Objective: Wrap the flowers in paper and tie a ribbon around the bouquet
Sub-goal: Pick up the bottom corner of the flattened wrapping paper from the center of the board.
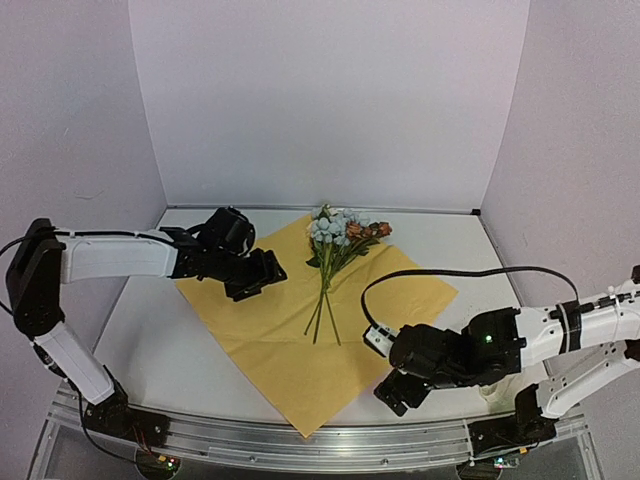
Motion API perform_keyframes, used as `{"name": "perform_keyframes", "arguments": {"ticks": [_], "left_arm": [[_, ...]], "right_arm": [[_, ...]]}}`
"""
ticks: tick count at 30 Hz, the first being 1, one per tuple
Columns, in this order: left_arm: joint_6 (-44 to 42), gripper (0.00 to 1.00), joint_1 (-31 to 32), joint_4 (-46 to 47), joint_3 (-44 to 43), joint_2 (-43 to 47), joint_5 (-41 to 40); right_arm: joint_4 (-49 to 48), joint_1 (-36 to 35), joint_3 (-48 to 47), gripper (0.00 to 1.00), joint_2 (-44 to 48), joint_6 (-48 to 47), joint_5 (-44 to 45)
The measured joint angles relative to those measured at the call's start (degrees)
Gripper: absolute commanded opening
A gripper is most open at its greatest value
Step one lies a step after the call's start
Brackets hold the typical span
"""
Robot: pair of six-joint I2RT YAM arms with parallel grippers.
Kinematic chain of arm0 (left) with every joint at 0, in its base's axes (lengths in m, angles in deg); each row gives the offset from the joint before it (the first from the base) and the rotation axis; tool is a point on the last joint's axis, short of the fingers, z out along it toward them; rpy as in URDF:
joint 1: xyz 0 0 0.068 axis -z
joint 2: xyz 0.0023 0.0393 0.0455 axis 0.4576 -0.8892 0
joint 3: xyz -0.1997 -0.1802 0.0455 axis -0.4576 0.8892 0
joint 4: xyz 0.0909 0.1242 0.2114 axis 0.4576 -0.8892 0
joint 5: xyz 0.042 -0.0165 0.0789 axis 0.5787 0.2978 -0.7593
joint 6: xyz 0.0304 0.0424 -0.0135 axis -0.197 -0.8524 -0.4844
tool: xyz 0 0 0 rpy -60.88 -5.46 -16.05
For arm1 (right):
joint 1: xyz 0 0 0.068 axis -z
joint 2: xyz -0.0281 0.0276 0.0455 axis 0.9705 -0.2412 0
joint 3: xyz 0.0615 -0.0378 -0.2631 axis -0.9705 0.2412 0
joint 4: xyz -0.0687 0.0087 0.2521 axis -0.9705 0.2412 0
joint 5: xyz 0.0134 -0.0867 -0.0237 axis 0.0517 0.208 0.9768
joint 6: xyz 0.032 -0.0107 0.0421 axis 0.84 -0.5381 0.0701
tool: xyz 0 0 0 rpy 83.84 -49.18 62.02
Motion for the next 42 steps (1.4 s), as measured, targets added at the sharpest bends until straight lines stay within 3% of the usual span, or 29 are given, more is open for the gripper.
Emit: {"name": "perform_keyframes", "arguments": {"ticks": [8,12,21,30,33,39,42], "left_arm": [[3.4,0.75,-1.3,-1.4,13.2,18.2,-4.6],[4.3,0.75,-1.3,-1.9,15.9,24.1,-6.6],[5.0,0.75,-1.3,-4.2,17.7,28.6,-8.7],[5.0,0.75,-1.4,-4.6,17.7,28.9,-8.8],[5.0,0.76,-1.6,-4.6,17.7,28.9,-8.7],[5.0,0.76,-1.8,-4.6,17.7,28.8,-8.7],[5.0,0.75,-1.9,-4.6,17.7,28.8,-8.7]], "right_arm": [[-3.1,-17.5,-3.8,0.98,-12.2,-16.3,16.8],[-6.7,-22.6,-5.4,0.98,-19.5,-24.7,23.2],[-12.5,-24.3,-11.3,0.98,-29.7,-36.5,29.7],[-16.4,-25.0,-13.3,0.96,-34.4,-40.4,32.3],[-17.5,-25.0,-14.2,0.9,-35.6,-41.0,32.9],[-20.1,-25.0,-15.6,0.67,-37.9,-42.4,32.3],[-21.2,-24.8,-15.8,0.46,-38.2,-43.3,32.0]]}}
